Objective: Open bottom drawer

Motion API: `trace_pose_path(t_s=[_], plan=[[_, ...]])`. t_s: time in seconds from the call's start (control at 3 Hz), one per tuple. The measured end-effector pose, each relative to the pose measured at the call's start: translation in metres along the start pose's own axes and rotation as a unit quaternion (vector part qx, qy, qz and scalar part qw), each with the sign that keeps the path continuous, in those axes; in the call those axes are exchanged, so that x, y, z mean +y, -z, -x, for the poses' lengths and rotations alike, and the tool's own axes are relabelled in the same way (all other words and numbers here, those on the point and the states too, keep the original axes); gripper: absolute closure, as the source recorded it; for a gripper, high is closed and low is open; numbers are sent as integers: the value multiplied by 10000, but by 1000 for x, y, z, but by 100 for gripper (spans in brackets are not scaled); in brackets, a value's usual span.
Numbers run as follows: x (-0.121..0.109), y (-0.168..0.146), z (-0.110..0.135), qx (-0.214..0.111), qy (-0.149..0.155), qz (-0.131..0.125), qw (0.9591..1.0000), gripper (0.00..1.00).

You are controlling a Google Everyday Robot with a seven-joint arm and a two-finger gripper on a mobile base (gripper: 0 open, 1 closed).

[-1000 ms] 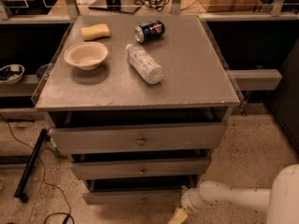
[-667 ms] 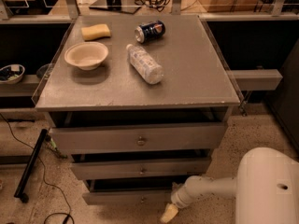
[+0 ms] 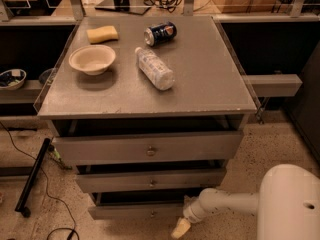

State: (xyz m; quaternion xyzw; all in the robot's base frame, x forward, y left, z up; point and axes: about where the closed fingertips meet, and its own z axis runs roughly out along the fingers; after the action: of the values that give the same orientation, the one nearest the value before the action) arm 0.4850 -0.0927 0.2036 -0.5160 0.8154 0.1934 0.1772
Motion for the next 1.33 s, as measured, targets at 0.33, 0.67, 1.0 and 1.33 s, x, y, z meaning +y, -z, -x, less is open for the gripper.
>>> trace_pose_path(t_s=[0.33,0.67,1.0,1.33], plan=[[0,0,0,0,0,0,10000,0],[0,0,0,0,0,0,10000,18],[0,0,0,0,0,1,10000,42],[0,0,0,0,0,1,10000,65]])
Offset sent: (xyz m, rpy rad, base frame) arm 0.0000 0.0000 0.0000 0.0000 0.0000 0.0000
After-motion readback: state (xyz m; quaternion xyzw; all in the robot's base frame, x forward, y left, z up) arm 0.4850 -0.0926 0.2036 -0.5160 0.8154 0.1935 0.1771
